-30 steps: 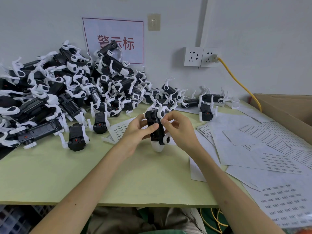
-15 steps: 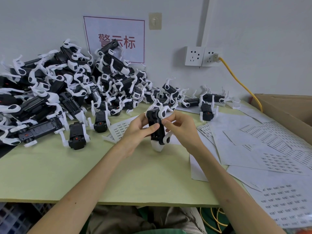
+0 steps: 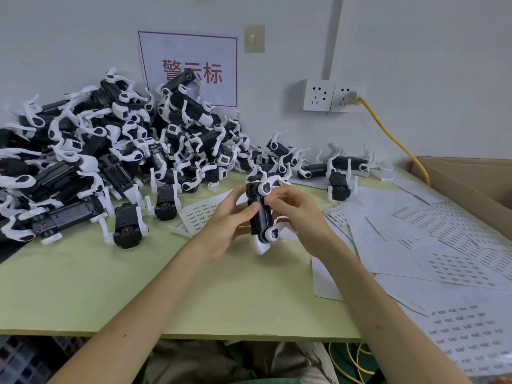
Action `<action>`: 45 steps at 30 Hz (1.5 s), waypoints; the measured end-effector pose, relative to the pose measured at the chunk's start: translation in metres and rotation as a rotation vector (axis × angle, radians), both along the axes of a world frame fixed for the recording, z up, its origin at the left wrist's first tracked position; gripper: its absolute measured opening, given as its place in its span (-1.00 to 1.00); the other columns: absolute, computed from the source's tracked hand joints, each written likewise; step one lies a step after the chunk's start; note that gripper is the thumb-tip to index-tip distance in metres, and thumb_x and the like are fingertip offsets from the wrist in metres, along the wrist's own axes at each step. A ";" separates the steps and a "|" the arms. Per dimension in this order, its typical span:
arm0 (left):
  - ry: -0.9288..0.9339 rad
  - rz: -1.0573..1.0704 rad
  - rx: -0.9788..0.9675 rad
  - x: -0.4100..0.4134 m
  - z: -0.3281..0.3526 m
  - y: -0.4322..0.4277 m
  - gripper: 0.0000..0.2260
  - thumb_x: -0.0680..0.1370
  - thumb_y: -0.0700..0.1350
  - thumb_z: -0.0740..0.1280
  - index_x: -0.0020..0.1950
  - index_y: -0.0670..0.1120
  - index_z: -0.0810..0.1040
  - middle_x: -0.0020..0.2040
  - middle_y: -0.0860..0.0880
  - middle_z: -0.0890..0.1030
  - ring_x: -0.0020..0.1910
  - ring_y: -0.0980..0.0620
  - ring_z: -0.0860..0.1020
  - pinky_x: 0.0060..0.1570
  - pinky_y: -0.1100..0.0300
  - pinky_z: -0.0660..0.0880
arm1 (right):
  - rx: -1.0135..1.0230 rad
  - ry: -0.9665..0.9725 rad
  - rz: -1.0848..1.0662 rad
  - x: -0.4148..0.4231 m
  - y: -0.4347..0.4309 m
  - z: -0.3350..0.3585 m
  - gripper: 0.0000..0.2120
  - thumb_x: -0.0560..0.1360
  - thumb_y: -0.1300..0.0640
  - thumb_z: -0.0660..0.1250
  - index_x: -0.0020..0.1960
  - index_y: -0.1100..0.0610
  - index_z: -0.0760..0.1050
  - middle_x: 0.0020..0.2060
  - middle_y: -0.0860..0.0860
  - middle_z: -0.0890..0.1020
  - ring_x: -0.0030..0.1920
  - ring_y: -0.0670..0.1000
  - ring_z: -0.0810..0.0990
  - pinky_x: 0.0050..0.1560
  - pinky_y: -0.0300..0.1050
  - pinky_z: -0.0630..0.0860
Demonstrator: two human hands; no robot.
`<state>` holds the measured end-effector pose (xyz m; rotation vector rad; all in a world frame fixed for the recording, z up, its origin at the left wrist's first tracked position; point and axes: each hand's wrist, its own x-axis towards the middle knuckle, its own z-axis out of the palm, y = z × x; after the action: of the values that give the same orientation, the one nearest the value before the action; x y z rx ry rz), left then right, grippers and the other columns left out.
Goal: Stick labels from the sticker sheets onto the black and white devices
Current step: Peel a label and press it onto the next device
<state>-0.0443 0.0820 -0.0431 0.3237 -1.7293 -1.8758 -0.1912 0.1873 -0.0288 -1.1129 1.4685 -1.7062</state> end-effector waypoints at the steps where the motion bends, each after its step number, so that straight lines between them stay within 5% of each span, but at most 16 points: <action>1: -0.001 -0.010 -0.009 0.000 0.000 0.000 -0.65 0.68 -0.17 0.28 0.47 -0.03 0.40 0.23 -0.21 0.67 0.18 -0.22 0.66 0.11 0.03 0.60 | -0.008 0.018 -0.007 0.000 0.000 0.000 -0.97 0.55 0.22 0.45 -0.04 0.17 0.61 -0.21 0.07 0.60 -0.30 0.00 0.55 -0.23 -0.21 0.48; 7: -0.003 -0.073 -0.030 0.001 -0.001 -0.002 -0.63 0.69 -0.20 0.24 0.51 -0.04 0.36 0.29 -0.36 0.57 0.25 -0.33 0.60 0.14 0.02 0.59 | -0.062 -0.063 0.062 0.001 0.000 0.001 -0.83 0.55 0.35 0.41 -0.18 0.18 0.53 -0.25 0.10 0.59 -0.34 -0.05 0.59 -0.27 -0.27 0.53; 13: -0.011 -0.089 0.000 -0.001 0.000 0.000 -0.57 0.61 -0.11 0.28 0.49 -0.02 0.38 0.15 -0.14 0.66 0.09 -0.16 0.67 0.04 0.04 0.59 | -0.061 -0.055 0.046 0.001 -0.002 -0.001 -0.88 0.59 0.34 0.36 -0.12 0.24 0.53 -0.31 0.05 0.59 -0.35 -0.05 0.53 -0.25 -0.26 0.51; 19: -0.019 -0.074 0.002 0.001 0.000 0.000 -0.57 0.57 -0.07 0.30 0.45 0.03 0.44 0.16 -0.13 0.66 0.12 -0.17 0.66 0.01 0.02 0.60 | -0.031 0.035 0.035 0.001 -0.003 -0.004 -0.87 0.52 0.29 0.49 -0.07 0.21 0.53 -0.22 0.11 0.55 -0.27 0.07 0.53 -0.21 -0.14 0.52; 25: -0.044 -0.082 0.078 0.001 0.000 0.000 -0.57 0.55 -0.03 0.28 0.43 0.00 0.50 0.18 -0.11 0.67 0.07 -0.13 0.65 -0.04 0.04 0.57 | -0.048 0.045 0.039 0.000 -0.005 -0.005 -0.89 0.53 0.31 0.46 -0.03 0.33 0.55 -0.21 0.15 0.62 -0.32 0.00 0.58 -0.19 -0.19 0.56; 31: -0.081 -0.052 0.130 -0.003 -0.004 0.001 -0.61 0.55 0.06 0.34 0.35 -0.01 0.60 0.12 -0.14 0.65 0.11 -0.14 0.59 0.17 -0.08 0.46 | -0.047 0.067 0.072 0.001 -0.004 -0.007 -0.88 0.56 0.36 0.40 -0.10 0.19 0.59 -0.26 0.01 0.67 -0.29 -0.01 0.61 -0.14 -0.19 0.59; 35: -0.086 0.020 0.095 -0.005 -0.006 0.001 -0.81 0.61 0.04 0.34 0.13 0.10 0.72 -0.01 -0.07 0.71 -0.03 -0.04 0.68 -0.05 0.13 0.61 | -0.031 0.051 0.061 0.002 -0.005 -0.007 -0.88 0.57 0.40 0.35 -0.04 0.22 0.60 -0.25 0.05 0.66 -0.31 -0.02 0.62 -0.16 -0.19 0.59; 38: -0.077 0.085 0.081 -0.007 -0.006 0.001 -0.78 0.68 -0.03 0.27 0.06 0.09 0.74 0.02 -0.07 0.73 -0.04 -0.01 0.71 -0.07 0.15 0.61 | -0.069 0.063 -0.003 0.005 -0.006 -0.006 -0.79 0.56 0.44 0.30 -0.09 0.19 0.61 -0.35 0.02 0.64 -0.37 -0.02 0.58 -0.23 -0.21 0.56; 42: -0.097 0.153 0.120 -0.005 -0.002 -0.003 -0.72 0.71 -0.01 0.19 0.21 -0.13 0.60 -0.04 -0.14 0.74 -0.24 -0.09 0.71 -0.32 0.15 0.61 | -0.158 0.120 -0.234 0.002 -0.005 -0.005 -0.76 0.52 0.44 0.27 -0.15 0.18 0.60 -0.42 -0.04 0.59 -0.42 -0.04 0.51 -0.31 -0.22 0.48; 45: -0.097 0.153 0.120 -0.003 -0.001 -0.004 -0.73 0.71 0.03 0.20 0.21 -0.11 0.57 -0.05 -0.11 0.74 -0.26 -0.10 0.70 -0.34 0.13 0.61 | -0.180 0.085 -0.357 -0.005 -0.003 -0.004 -0.78 0.50 0.43 0.27 -0.14 0.18 0.61 -0.40 -0.04 0.59 -0.38 -0.04 0.51 -0.31 -0.22 0.47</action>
<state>-0.0469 0.0775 -0.0444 0.5864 -1.6077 -1.8830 -0.1964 0.1841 -0.0328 -1.0733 1.6720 -2.0924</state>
